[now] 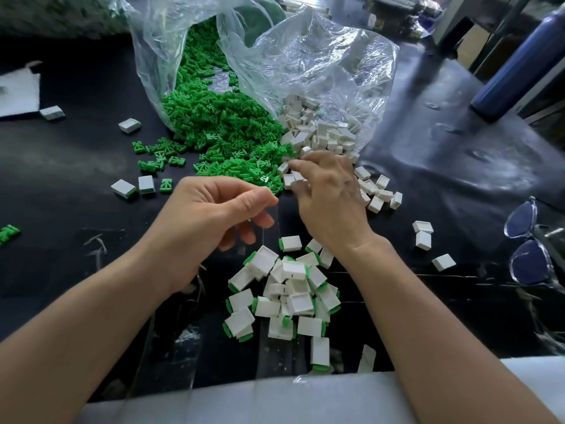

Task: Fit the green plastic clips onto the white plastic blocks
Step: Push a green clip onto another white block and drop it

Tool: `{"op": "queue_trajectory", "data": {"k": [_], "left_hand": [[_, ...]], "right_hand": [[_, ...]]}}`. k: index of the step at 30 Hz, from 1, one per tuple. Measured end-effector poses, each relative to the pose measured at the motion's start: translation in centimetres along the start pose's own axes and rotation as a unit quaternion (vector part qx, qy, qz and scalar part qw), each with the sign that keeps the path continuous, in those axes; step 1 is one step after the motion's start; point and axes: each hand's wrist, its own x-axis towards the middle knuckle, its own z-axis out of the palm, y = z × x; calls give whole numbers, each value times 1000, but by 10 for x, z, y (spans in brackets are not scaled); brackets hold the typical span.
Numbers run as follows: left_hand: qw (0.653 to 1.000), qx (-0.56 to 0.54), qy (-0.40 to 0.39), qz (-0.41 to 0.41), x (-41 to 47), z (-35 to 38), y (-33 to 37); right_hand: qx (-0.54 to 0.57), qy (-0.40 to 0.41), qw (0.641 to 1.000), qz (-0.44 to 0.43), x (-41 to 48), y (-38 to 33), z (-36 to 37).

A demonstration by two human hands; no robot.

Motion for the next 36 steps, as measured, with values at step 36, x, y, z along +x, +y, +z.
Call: {"op": "queue_trajectory", "data": {"k": [36], "left_hand": [[991,40,109,60,6,2,-8]], "right_hand": [[126,29,992,-2,-4,-8,-1]]}}
